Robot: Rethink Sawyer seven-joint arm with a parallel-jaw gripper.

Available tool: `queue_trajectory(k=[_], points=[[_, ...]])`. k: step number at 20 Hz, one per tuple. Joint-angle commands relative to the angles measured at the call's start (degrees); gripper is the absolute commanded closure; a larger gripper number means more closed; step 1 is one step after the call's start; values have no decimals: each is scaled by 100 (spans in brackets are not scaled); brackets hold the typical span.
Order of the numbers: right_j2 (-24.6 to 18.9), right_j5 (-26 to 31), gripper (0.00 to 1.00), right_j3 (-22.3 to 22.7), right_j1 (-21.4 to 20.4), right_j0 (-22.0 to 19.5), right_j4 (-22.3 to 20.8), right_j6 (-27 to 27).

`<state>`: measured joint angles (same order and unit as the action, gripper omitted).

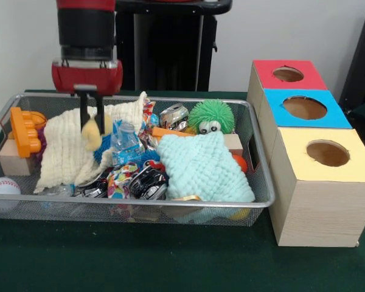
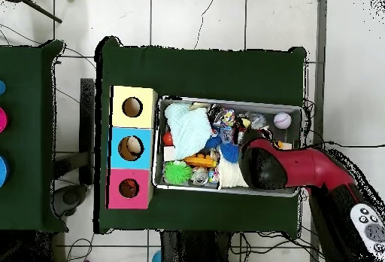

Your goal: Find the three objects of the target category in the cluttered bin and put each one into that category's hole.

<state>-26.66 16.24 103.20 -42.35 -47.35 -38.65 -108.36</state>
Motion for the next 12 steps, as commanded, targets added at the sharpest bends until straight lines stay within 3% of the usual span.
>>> queue_trajectory(k=[1,6,12], points=[[-582,1029,100,951,-864,-113,634,441],[-311,815,100,1097,-444,152,814,-245],[296,148,100,1340,-150,911,1067,-1250]])
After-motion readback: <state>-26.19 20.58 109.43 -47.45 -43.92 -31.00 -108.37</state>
